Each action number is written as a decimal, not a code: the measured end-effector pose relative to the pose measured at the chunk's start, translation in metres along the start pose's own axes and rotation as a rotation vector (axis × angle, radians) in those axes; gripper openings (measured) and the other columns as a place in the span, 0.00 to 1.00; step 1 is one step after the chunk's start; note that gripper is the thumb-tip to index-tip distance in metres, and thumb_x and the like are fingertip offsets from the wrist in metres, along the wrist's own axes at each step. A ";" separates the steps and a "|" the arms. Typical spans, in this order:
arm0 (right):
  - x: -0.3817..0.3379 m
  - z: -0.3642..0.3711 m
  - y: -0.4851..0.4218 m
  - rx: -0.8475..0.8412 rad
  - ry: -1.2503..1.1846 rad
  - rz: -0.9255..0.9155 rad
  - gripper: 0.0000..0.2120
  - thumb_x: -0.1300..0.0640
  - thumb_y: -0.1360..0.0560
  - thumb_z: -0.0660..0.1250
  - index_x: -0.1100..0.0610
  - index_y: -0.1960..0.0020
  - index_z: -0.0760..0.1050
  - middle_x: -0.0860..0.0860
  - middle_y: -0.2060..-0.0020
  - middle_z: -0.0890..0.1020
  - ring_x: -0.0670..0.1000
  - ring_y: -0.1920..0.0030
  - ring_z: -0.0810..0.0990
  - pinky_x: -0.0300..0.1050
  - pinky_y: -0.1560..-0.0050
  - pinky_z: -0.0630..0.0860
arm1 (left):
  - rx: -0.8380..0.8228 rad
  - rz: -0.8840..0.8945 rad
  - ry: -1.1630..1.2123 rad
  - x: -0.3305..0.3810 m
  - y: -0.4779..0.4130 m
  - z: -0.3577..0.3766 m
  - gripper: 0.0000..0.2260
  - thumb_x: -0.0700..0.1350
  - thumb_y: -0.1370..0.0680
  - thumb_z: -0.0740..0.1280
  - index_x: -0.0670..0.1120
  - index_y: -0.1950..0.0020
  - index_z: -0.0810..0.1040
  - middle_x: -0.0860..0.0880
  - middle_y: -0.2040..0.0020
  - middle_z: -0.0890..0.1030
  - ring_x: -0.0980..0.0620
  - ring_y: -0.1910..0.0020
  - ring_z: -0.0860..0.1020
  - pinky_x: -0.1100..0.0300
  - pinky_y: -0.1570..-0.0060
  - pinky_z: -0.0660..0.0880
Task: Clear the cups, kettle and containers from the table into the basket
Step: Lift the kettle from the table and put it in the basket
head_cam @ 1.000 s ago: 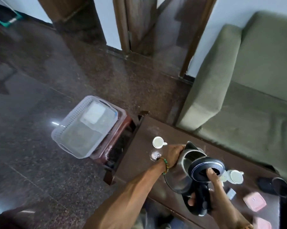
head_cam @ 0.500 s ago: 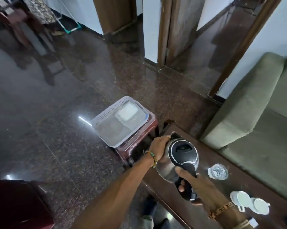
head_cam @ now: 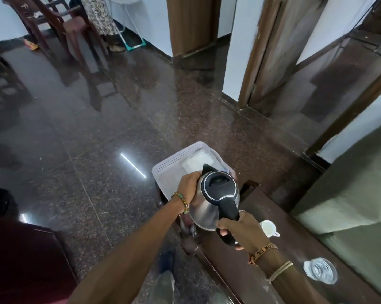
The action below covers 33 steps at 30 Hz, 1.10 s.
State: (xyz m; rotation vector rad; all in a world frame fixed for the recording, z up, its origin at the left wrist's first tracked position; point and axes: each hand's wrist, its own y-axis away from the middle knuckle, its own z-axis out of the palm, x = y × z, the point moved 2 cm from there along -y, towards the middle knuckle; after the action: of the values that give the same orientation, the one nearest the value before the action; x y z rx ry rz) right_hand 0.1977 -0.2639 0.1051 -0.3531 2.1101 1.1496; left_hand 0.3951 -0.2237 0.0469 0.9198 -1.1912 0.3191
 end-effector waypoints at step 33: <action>-0.063 0.156 -0.263 0.067 0.075 0.172 0.10 0.57 0.38 0.74 0.55 0.62 0.73 0.48 0.71 0.73 0.46 0.73 0.71 0.34 0.77 0.69 | -0.002 -0.225 -0.066 -0.053 -0.251 -0.161 0.14 0.45 0.18 0.59 0.42 0.46 0.83 0.39 0.49 0.84 0.38 0.45 0.80 0.42 0.39 0.74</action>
State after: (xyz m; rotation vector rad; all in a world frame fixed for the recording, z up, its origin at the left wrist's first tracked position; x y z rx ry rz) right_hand 0.4524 -0.2915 -0.0732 -0.1891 2.2745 1.1754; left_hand 0.6447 -0.2432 -0.1228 1.0588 -1.1356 0.1073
